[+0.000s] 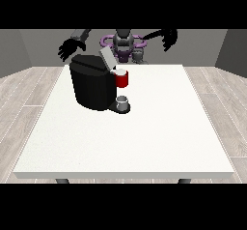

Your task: Insert the coffee pod into the coffee machine and close the lid

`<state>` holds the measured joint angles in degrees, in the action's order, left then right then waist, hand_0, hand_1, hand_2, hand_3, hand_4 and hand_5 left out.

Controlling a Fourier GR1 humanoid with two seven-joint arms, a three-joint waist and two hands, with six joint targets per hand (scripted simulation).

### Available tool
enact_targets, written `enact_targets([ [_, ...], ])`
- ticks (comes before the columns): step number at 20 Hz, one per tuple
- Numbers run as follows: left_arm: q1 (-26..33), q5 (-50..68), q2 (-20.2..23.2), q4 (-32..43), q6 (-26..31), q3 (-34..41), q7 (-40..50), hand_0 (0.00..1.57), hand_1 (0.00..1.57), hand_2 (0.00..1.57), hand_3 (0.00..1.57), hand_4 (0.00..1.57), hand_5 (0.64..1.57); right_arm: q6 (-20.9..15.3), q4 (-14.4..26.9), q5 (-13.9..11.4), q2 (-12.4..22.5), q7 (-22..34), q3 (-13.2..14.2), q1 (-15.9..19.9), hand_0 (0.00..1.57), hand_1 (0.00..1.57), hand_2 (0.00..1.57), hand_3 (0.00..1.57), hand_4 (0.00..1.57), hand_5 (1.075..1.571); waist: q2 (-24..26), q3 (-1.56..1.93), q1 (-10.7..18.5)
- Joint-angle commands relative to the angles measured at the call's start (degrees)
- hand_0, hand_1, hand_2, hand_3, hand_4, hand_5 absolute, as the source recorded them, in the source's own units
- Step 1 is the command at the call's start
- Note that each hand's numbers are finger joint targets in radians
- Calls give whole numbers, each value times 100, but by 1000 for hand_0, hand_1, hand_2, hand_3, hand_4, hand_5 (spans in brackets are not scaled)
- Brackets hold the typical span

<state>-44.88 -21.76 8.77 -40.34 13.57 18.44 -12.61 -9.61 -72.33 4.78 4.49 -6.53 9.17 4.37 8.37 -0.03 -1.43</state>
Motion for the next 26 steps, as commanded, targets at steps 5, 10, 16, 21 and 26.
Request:
enact_targets([
  [5, 889, 586, -489, -219, -102, 278, 110, 0, 0, 0, 0, 0, 1571, 309, -683, -189, 284, 622, -412, 98, 0, 0, 0, 0, 349, 1571, 614, -1, 186],
  [10, 1443, 878, -323, -340, 228, 405, -102, 0, 0, 0, 0, 0, 1571, 975, -1198, 177, 762, 1015, -337, 404, 0, 0, 0, 0, 0, 1571, 657, -1, 242],
  [16, 1501, 1233, -580, -839, 433, 284, 24, 0, 0, 0, 0, 0, 1571, 923, -1229, 37, 539, 858, -571, 912, 0, 0, 0, 0, 0, 1571, 281, 3, 651],
  [21, 1842, 1423, -605, -1425, 536, 95, 305, 0, 0, 0, 0, 222, 1571, 1148, -1233, -209, 591, 855, -848, 898, 0, 0, 0, 0, 137, 1571, 212, 3, 755],
  [26, 2217, 1699, -724, -2094, 595, -92, 664, 0, 0, 0, 0, 0, 1571, 1077, -991, -308, 588, 943, -736, 1323, 0, 0, 0, 0, 0, 1571, -22, 4, 984],
])
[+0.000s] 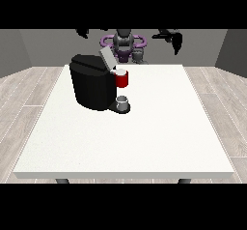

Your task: Insert the coffee pod into the coffee machine and close the lid

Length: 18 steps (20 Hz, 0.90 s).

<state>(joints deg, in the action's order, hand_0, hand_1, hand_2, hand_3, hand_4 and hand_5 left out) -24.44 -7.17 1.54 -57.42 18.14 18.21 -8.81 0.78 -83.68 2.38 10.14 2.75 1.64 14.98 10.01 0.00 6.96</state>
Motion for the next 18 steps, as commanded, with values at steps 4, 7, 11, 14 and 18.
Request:
enact_targets([
  [4, 645, 439, -77, -904, 27, -221, 269, 0, 0, 0, 0, 0, 1571, 135, 251, 81, -33, 352, 85, 495, 0, 0, 0, 0, 0, 1571, -284, 0, 96],
  [7, 855, 433, -147, -1261, -6, -453, 278, 0, 0, 0, 0, 0, 1571, 211, 635, 132, 4, -205, 307, 578, 0, 0, 0, 0, 0, 1571, -587, 2, 235],
  [11, 1091, 647, 61, -1798, 20, -532, 740, 0, 0, 0, 0, 0, 1571, 147, 866, 77, -221, -206, 209, 619, 0, 0, 0, 0, 0, 1571, -587, 1, 123],
  [14, 685, 763, 86, -2105, -147, -558, 1031, 0, 0, 0, 0, 0, 1571, 182, 1417, 93, -69, -561, 478, 1090, 0, 0, 0, 0, 0, 1571, -976, 2, 256],
  [18, 873, 671, 118, -2134, -550, -590, 852, 0, 0, 0, 0, 0, 1571, 426, 1390, 21, -139, -489, 230, 1085, 0, 0, 0, 0, 0, 1571, -997, 1, -169],
])
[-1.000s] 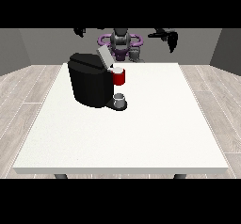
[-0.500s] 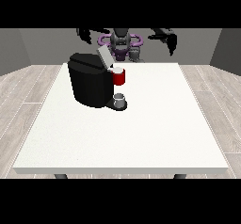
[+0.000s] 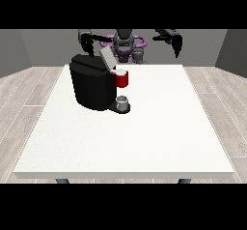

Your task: Insert the coffee pod into the coffee machine and close the lid

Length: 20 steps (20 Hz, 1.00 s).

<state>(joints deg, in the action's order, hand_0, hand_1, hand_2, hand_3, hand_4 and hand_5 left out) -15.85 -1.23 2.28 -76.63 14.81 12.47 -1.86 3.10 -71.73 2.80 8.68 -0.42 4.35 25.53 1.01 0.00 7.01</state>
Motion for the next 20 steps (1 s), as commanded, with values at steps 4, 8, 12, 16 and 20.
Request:
enact_targets([
  [4, 94, 210, 225, -324, 76, -35, -269, 0, 0, 0, 0, 0, 1571, -62, 608, -215, 58, -305, 93, 574, 0, 0, 0, 0, 0, 1571, -457, 0, 89],
  [8, 499, 225, 196, -368, -101, -68, -261, 0, 0, 0, 0, 124, 1571, 157, 589, -307, -6, -257, -134, 408, 0, 0, 0, 0, 0, 1571, -196, 0, -99],
  [12, 31, 183, 307, -326, -320, -65, -147, 0, 0, 0, 0, 0, 1571, 249, 894, -228, 52, -379, 38, 797, 0, 0, 0, 0, 0, 1571, -481, 0, -139],
  [16, 319, 52, 175, -313, -330, -287, -449, 0, 0, 0, 0, 0, 1571, -168, 1092, -501, -203, -420, -85, 904, 0, 0, 0, 0, 0, 1571, -526, 0, 20],
  [20, 249, 288, 314, -485, -144, -293, -92, 0, 0, 0, 0, 0, 1571, -34, 1270, -421, -127, -502, 39, 1075, 0, 0, 0, 0, 0, 1571, -480, 1, 123],
])
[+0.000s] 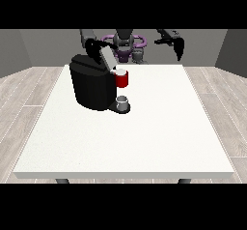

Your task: Insert the coffee pod into the coffee machine and close the lid

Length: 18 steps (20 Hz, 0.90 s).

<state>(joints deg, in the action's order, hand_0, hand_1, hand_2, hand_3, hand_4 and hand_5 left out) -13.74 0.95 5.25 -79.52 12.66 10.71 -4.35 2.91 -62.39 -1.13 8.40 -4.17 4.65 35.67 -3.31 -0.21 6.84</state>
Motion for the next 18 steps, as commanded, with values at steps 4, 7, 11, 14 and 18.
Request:
enact_targets([
  [4, -331, -79, -36, 136, -367, 0, 6, 0, 0, 0, 0, 24, 1571, -46, 328, -113, -56, 74, -36, 479, 0, 0, 0, 0, 0, 1571, -294, 21, -9],
  [7, -85, 143, 188, -84, -47, 15, 253, 0, 0, 0, 0, 158, 1571, -70, 484, -151, -130, -134, -36, 340, 0, 0, 0, 0, 0, 1571, -73, 21, 113],
  [11, 17, 96, 165, 399, -115, 104, -311, 0, 0, 0, 0, 156, 1571, 148, 353, -185, -84, 84, -153, 556, 0, 0, 0, 0, 154, 1571, -151, 20, -11],
  [14, 104, -24, -31, 160, -276, -150, -167, 0, 0, 0, 0, 181, 1571, 106, 519, -347, -40, -56, -170, 632, 0, 0, 0, 0, 0, 1571, -78, 21, 82],
  [18, -117, 164, 235, 569, -5, 77, -464, 0, 0, 0, 0, 0, 1571, -79, 332, -638, -280, 360, -488, 1019, 0, 0, 0, 0, 125, 1571, -86, 19, -39],
])
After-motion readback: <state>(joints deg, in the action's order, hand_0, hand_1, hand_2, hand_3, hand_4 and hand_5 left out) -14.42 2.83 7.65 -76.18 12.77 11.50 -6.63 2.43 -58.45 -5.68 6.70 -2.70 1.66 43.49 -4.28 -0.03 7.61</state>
